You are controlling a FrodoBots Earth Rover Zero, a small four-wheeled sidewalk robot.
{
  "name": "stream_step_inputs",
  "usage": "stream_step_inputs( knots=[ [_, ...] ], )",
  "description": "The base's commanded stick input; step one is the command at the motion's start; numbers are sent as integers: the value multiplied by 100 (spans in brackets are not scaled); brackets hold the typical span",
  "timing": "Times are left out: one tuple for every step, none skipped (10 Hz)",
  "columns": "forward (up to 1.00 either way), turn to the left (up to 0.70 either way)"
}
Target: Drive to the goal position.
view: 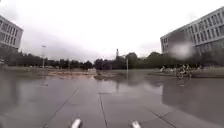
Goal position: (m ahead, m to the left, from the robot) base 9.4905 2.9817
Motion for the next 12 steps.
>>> stream_step_inputs(
  knots=[
    [70,0],
    [70,0],
    [70,0],
    [70,0],
    [70,0],
    [70,0],
    [70,0],
    [70,0],
    [70,0],
    [70,0],
    [70,0],
    [70,0]
  ],
)
